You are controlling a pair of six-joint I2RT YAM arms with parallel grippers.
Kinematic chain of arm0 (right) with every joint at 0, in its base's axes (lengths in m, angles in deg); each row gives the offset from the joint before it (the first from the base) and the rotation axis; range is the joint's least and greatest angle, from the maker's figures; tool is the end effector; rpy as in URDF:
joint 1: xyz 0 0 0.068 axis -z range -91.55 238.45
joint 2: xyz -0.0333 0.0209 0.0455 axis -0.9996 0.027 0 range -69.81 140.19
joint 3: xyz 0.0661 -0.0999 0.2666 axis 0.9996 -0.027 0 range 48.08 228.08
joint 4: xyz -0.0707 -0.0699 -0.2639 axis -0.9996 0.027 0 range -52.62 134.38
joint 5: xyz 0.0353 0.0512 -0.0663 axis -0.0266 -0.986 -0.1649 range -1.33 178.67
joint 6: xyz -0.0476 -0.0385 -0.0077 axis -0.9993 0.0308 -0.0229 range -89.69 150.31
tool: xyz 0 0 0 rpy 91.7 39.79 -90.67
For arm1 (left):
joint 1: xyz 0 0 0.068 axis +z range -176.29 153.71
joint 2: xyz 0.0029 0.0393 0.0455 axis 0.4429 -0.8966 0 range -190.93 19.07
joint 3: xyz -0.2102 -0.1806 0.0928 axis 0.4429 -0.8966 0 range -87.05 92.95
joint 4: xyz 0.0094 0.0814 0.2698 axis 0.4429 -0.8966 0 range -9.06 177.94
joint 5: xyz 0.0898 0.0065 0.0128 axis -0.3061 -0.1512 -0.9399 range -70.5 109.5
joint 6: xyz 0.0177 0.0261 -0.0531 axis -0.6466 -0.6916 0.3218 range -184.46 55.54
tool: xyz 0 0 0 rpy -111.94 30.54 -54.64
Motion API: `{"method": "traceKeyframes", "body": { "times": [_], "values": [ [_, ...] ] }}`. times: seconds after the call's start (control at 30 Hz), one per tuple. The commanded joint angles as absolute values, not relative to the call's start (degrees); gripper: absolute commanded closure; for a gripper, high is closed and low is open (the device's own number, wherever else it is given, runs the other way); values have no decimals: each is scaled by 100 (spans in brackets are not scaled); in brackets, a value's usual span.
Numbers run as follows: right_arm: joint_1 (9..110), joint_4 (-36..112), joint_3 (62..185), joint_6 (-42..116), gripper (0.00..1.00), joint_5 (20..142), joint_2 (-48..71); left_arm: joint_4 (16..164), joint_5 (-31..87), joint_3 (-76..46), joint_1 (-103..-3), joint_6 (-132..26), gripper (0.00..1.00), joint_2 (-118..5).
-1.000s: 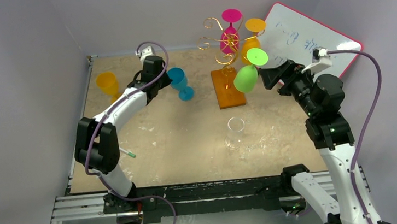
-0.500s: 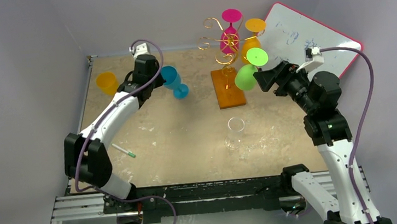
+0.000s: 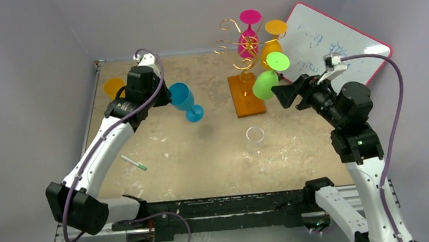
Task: Place the wine glass upside down on the wine glass rack
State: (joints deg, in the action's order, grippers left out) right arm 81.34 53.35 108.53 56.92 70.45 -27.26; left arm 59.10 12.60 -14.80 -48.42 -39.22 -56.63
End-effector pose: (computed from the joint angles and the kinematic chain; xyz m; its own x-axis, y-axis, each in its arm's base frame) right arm 0.1612 0.0348 0.4487 -0.1617 0.4086 -0.8983 -0.3975 0.8062 0.4382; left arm 0.2998 -0.1159 0.3682 -0.5670 -0.2263 -0.7920 0.0423 0.9523 -0.3024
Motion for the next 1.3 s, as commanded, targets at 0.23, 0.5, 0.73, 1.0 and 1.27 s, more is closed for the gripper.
{"method": "traceKeyframes", "body": {
  "times": [0.23, 0.5, 0.73, 1.0, 1.27],
  "values": [
    [7975, 4914, 10964, 4086, 20, 6377, -2769, 4946, 2363, -1227, -4808, -4013, 100, -4641],
    [6956, 4207, 10408, 2723, 21, 6256, -2985, 4683, 3061, -1011, -4806, -3549, 100, -4384],
    [6233, 3772, 9942, 1335, 25, 5663, -2869, 4672, 3834, -707, -4806, -3309, 100, -4299],
    [5390, 3796, 9677, -975, 29, 5229, -2479, 4694, 4566, -442, -4808, -3015, 100, -4314],
    [4647, 4243, 9595, -2886, 26, 5955, -2343, 4573, 4863, -52, -4808, -2983, 100, -4359]
  ]
}}
